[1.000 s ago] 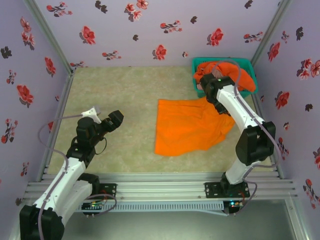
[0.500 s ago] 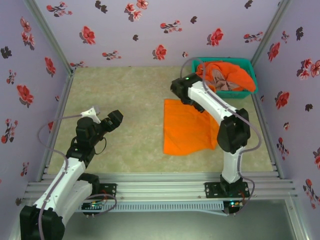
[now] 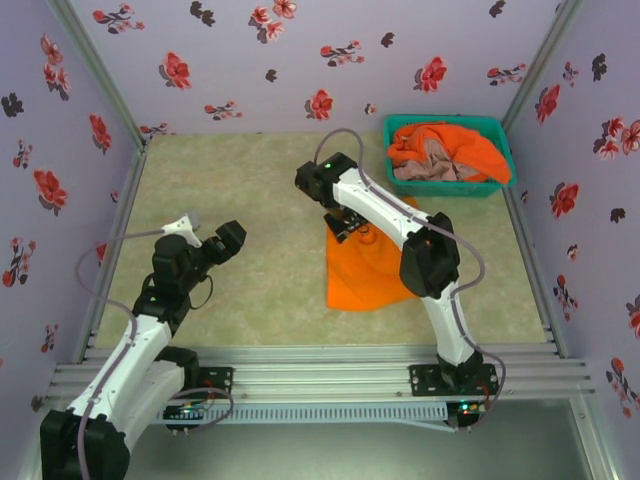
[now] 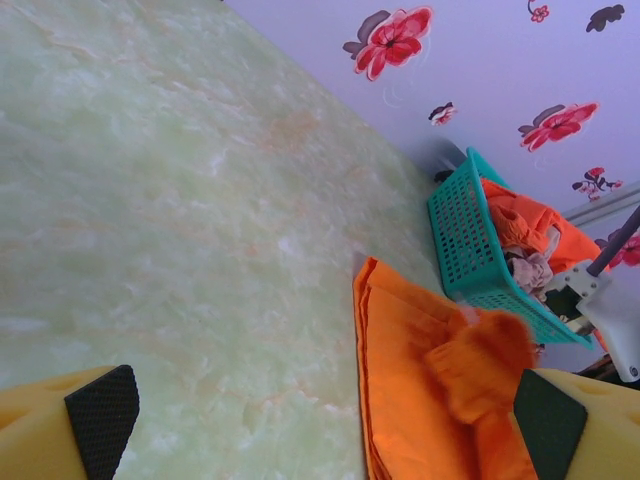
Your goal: Fold and stack the shorts
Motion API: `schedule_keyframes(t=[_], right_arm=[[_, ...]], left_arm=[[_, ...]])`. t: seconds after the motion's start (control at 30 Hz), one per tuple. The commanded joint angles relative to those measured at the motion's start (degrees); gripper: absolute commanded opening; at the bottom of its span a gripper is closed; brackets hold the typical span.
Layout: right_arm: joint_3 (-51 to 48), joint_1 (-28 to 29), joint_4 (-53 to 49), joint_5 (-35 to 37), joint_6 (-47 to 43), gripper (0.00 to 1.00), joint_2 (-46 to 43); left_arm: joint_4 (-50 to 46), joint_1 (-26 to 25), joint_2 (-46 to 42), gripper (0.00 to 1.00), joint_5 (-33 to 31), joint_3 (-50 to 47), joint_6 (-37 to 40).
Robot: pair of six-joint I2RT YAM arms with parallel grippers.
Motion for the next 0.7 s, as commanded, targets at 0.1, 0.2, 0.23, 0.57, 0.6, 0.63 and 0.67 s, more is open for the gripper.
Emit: schedule_keyframes(t=[0.1,0.2,0.23,0.57,0.6,0.63,0.67], right_arm=[[-18.9,-3.8,38.5,-52.9,11.8,0.94,-20.0],[-30.1,-8.2,49.6,-52.2,16.8,0.99,-30.0],[-32.5,-9.5,50.2,-50.3,16.9,0.99,-32.2],[-52.3,-19.6,64.5,-48.7,27.9,0.99,-34.9],[-53.4,-19.6,65.8,-48.5,29.1,0.99,-34.0],[-54.4,-19.6,67.3,-48.6,30.2,0.99,-33.2],[-55.7,-19.5,69.0,-48.9,31.5,0.99,-32.1]], left_arm=[[0.9,0.6,0.4,1.0,1.9,0.5,-0.5],[2.1,0.4,1.0,1.0,3.2,0.9,-0.8],[2.9,0.5,1.4,0.99,4.1,0.9,-1.1],[7.4,-0.7,7.0,0.99,7.5,2.3,-2.8],[7.4,-0.7,7.1,1.0,7.5,2.3,-2.7],[7.3,-0.7,7.0,0.99,7.5,2.3,-2.7],[7.1,-0.8,6.9,0.99,7.5,2.2,-2.6]])
